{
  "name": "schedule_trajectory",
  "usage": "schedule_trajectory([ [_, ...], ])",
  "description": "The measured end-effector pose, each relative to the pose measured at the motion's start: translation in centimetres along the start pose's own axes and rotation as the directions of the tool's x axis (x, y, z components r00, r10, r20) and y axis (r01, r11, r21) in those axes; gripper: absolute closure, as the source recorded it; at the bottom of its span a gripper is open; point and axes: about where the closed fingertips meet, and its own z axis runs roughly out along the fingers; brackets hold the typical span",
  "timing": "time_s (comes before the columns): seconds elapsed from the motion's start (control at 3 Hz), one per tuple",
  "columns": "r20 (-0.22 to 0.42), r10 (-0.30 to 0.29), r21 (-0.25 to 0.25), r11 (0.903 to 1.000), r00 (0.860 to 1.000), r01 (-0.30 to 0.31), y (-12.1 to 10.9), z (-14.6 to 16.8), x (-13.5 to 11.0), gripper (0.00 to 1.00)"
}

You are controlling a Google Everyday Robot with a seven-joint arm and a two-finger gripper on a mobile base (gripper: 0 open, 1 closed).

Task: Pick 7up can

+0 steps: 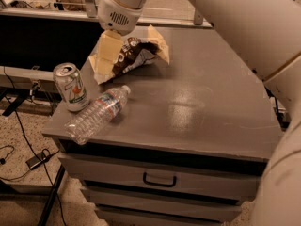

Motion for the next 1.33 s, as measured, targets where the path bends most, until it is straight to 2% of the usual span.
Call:
schedule_trajectory([
  [0.33, -0.044, 0.050, -0.015, 0.9986, 0.998, -0.051, -0.3, 1.6, -0.1, 0.00],
  [0.67, -0.005, 0.063, -0.040, 0.9972, 0.998, -0.063, -0.6, 4.6, -0.9, 0.00],
  [1.0, 0.104, 0.048, -0.021, 0.9987, 0.993, -0.046, -1.5, 6.7, -2.4, 0.00],
  [1.33, 0.194, 0.017, -0.008, 0.9998, 0.981, -0.015, -1.9, 7.6, -3.5, 0.00],
])
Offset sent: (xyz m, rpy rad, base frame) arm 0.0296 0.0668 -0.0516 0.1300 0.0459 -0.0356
